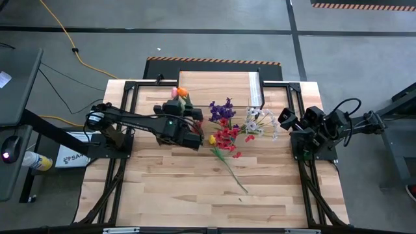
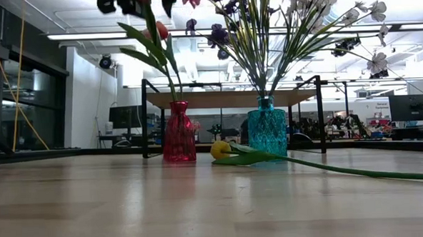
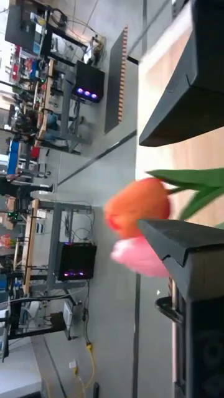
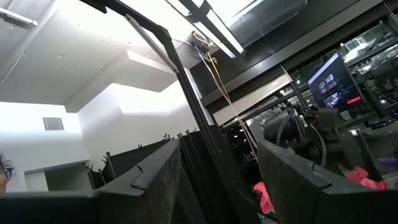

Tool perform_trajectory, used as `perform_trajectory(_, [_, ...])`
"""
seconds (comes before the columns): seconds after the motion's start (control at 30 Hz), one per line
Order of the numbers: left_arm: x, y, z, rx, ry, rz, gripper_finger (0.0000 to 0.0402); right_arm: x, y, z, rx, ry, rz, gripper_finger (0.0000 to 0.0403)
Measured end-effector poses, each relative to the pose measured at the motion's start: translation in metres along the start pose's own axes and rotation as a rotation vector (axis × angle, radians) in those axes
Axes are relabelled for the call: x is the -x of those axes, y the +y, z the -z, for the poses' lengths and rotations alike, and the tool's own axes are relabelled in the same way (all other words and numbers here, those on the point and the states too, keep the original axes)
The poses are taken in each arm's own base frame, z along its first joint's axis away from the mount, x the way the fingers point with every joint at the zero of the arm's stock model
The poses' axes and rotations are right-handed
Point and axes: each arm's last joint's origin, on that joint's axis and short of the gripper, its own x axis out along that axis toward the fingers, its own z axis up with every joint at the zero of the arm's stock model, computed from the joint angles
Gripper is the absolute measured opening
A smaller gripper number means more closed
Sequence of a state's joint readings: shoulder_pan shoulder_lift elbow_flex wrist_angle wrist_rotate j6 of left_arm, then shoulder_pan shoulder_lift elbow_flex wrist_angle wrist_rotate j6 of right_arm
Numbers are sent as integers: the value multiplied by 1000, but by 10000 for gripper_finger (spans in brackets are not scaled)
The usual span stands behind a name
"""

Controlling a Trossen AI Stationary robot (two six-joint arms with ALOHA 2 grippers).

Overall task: Pick and place flowers into a vace then onto a shelf
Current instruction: Put the orange flower into the red vase, then put the yellow flower into the red vase

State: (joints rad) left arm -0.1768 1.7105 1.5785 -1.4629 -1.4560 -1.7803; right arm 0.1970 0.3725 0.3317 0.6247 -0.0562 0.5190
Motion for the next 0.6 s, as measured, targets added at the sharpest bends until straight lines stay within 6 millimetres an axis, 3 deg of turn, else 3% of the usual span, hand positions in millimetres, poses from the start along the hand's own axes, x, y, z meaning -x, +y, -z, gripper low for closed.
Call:
perform_trajectory(0.33, [8,-8,-67,-86,4,30,232,0,0,0,3,-1,0,205])
perform_trajectory(0.6, [29,-11,-139,-125,105,171,232,0,0,0,19,-1,0,205])
